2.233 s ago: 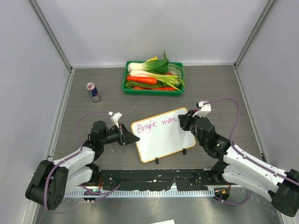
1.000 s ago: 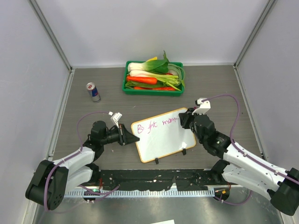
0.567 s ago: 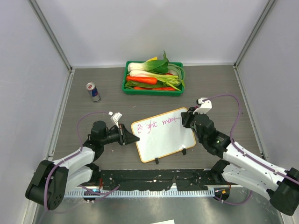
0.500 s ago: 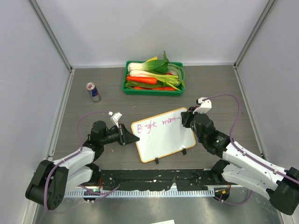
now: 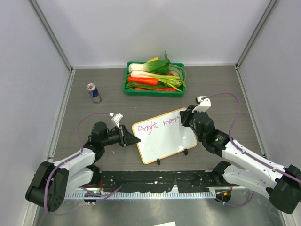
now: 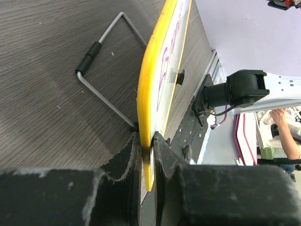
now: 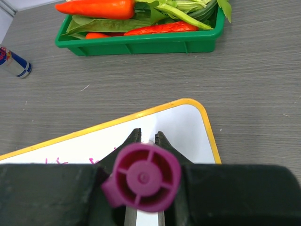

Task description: Write a sentence on the whiteboard

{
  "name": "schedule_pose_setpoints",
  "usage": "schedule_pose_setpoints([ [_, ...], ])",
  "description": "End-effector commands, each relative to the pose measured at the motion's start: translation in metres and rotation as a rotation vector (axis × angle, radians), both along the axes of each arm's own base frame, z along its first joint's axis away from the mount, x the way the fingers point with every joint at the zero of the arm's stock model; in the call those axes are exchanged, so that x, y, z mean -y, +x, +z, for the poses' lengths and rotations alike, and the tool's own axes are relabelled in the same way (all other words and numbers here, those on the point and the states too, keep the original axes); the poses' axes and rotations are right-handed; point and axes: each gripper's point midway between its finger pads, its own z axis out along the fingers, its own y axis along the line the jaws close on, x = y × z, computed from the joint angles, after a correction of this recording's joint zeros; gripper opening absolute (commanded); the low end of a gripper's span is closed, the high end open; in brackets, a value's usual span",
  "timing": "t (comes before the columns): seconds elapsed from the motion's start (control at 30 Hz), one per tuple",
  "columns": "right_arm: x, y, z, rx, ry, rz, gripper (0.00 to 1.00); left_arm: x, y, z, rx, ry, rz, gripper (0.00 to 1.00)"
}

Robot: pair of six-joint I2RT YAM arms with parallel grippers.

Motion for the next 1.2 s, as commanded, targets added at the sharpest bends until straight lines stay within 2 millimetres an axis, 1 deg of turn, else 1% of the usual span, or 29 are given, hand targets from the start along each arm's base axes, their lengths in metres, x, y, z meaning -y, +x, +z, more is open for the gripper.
schedule_pose_setpoints([
  [0.0,-0.008,-0.001,0.002,-0.01,0.028,0.034,0.01,-0.001,0.004,-0.002,0.036,0.023,0.007,0.0],
  [0.03,-0.008,-0.002,0.001,-0.014,0.031,0.036,0.01,-0.001,0.004,-0.002,0.038,0.023,0.007,0.0],
  [0.07,-0.007,-0.004,-0.004,-0.026,0.027,0.036,0.01,-0.001,0.004,-0.002,0.038,0.023,0.007,0.0],
  [0.1,-0.006,-0.004,-0.003,-0.025,0.031,0.037,0.01,-0.001,0.004,-0.002,0.039,0.023,0.007,0.0],
  [0.13,-0.004,-0.009,-0.014,-0.056,0.013,0.037,0.02,-0.001,0.004,-0.002,0.036,0.024,0.005,0.0],
  [0.4,0.004,-0.019,-0.037,-0.103,-0.003,0.028,0.01,-0.001,0.004,-0.002,0.039,0.022,0.006,0.0],
  [0.53,0.011,-0.019,-0.039,-0.102,-0.012,-0.002,0.01,-0.001,0.004,-0.002,0.039,0.023,0.007,0.0],
  [0.7,0.021,-0.014,-0.026,-0.06,-0.029,-0.044,0.01,-0.001,0.004,-0.002,0.038,0.023,0.007,0.0],
  [0.9,0.021,-0.006,-0.009,-0.027,-0.039,-0.061,0.01,-0.001,0.004,-0.003,0.036,0.024,0.005,0.0],
  [1.0,0.019,-0.004,0.005,-0.001,-0.019,-0.057,0.01,-0.001,0.004,-0.002,0.039,0.022,0.006,0.0],
  [1.17,0.015,-0.005,0.036,0.048,0.015,-0.023,0.01,-0.001,0.004,-0.003,0.035,0.024,0.005,0.0],
])
